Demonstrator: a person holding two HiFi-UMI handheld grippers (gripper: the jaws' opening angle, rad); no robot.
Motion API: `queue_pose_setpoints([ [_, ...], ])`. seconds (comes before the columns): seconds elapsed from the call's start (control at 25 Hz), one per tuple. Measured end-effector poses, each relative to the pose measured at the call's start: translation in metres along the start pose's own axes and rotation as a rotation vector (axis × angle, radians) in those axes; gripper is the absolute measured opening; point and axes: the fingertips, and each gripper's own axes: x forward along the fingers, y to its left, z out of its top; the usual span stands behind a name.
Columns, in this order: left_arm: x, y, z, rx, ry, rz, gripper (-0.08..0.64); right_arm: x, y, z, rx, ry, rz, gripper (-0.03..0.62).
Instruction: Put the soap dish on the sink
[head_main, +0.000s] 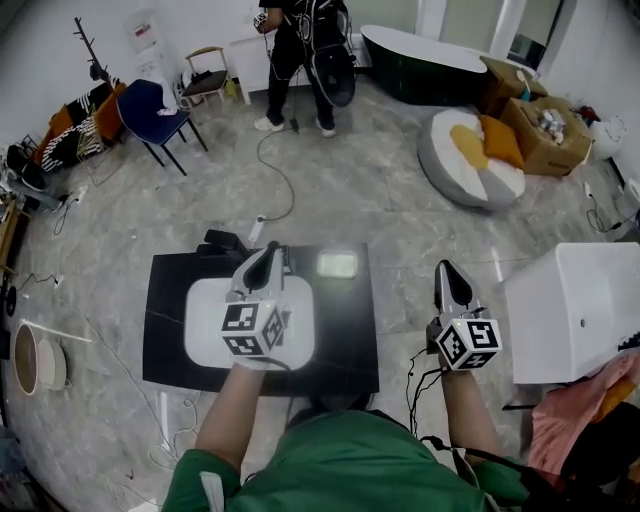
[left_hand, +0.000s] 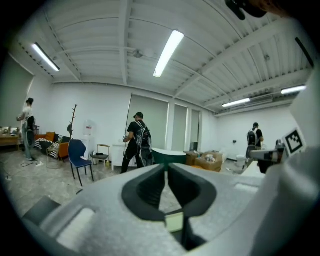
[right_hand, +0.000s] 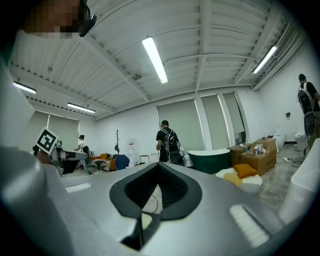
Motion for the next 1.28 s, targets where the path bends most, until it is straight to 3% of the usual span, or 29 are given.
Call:
queue_pose_setpoints([
  [0.32, -0.035, -0.007, 0.05, 0.015, -0.085, -0.014, 0.015, -0.014, 0.022, 0.045, -0.027, -0.089, 0.031, -0.002],
  [0.68, -0.063, -0.026, 0.075, 0.071, -0.149, -0.034, 0.015, -0.036, 0.044, 0.069, -0.088, -0.14, 0.066, -0.002],
  [1.28, -0.082, -0.028, 0.081, 0.07, -0.193, -0.017, 0.015, -0.049, 0.057, 0.085, -0.137, -0.185, 0.083, -0.002],
])
